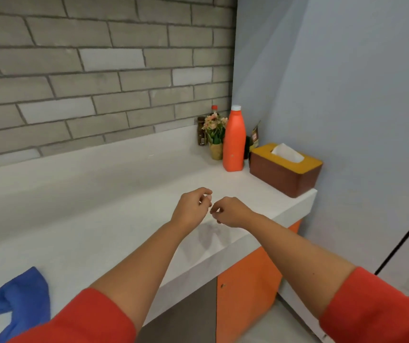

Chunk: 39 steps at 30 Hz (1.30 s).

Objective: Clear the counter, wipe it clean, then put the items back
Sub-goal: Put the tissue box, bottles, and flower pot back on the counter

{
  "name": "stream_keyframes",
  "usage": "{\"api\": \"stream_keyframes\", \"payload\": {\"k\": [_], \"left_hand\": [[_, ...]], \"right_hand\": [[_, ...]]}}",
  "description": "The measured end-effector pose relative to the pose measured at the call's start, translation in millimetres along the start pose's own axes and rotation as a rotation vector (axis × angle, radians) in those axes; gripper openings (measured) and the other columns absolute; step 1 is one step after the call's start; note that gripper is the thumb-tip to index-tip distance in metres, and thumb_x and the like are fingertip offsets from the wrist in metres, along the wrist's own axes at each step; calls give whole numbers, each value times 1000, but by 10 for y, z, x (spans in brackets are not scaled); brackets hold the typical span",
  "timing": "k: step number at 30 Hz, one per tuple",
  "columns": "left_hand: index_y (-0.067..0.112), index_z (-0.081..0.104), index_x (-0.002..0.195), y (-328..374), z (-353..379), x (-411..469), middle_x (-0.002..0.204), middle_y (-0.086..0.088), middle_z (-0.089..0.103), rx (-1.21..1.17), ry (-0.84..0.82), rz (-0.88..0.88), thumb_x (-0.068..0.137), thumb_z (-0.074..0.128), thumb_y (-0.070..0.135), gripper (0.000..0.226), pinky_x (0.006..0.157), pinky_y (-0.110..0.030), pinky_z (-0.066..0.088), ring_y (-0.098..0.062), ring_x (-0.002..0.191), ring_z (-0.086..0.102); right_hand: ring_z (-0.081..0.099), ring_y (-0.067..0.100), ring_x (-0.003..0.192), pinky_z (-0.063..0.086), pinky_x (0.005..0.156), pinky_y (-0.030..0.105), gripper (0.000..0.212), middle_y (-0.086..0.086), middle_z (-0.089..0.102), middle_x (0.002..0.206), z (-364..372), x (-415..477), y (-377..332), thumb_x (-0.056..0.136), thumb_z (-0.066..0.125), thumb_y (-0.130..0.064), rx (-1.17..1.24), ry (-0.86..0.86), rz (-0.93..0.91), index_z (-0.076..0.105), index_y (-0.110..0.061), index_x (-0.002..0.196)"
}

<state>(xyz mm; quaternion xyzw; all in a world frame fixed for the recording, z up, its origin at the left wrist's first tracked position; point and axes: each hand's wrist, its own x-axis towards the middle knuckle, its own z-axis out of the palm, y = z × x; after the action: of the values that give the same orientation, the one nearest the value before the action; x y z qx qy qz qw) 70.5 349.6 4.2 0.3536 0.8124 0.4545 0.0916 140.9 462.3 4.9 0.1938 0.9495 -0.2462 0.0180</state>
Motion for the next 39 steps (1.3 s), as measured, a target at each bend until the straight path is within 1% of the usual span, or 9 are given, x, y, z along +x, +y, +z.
{"api": "stream_keyframes", "payload": {"k": [4,11,15,20,25,30,32,35,39], "left_hand": [[13,61,116,178,460,286,97,-8,69,-9,-43,26,96,44,16,27,86,-31,51,-18,86,64],[12,61,116,390,1066,651,98,-7,68,-57,-105,37,96,43,16,27,72,-20,44,-11,80,61],[8,61,114,438,1213,975,95,-10,67,-110,-103,14,96,44,15,26,62,-14,43,-15,79,62],[7,59,117,461,1320,1502,96,-7,63,-249,-73,-70,97,43,17,27,61,-17,44,-19,81,62],[8,50,131,496,1439,2035,132,-11,52,-235,-66,-78,97,44,21,36,101,-34,38,-27,121,50],[7,42,135,440,1647,2426,139,-10,44,-320,-73,-142,98,41,30,44,107,-37,31,-28,129,40],[1,51,122,395,1742,2508,128,-17,53,-371,-76,-171,99,35,31,41,98,-38,36,-32,119,47],[2,51,124,367,1840,2628,130,-17,52,-463,-74,-206,100,30,34,46,103,-39,35,-31,121,46],[9,46,133,352,1926,2746,140,-12,45,-487,-129,-259,100,28,42,51,108,-39,31,-28,129,41]], "right_hand": [[61,23,105,50,85,30,28,3,64,119,-206,42,559,93,46,-18,-17,112,116,67,-14,112],[64,27,86,45,59,28,26,6,70,94,-525,40,1243,87,46,-10,-43,475,292,71,-11,94],[56,29,101,50,77,35,26,8,66,105,-638,77,1476,87,51,-9,27,746,296,68,-11,106],[40,33,116,38,97,37,58,16,43,129,-702,178,1679,81,65,-16,90,977,399,45,-15,136],[23,35,139,28,111,42,90,20,19,149,-715,307,1873,78,74,-26,430,933,522,18,-27,149],[15,27,145,23,115,39,118,11,7,157,-692,482,2003,70,80,-35,648,892,570,-4,-18,151],[22,24,143,26,116,40,122,7,17,156,-671,541,2023,65,82,-44,739,874,563,0,-18,151],[52,15,123,45,103,43,106,-6,53,134,-645,627,2069,53,80,-62,887,932,498,28,-33,141],[57,9,113,47,99,33,82,-9,58,126,-673,652,2073,71,77,-43,947,940,417,33,-30,140]]}}
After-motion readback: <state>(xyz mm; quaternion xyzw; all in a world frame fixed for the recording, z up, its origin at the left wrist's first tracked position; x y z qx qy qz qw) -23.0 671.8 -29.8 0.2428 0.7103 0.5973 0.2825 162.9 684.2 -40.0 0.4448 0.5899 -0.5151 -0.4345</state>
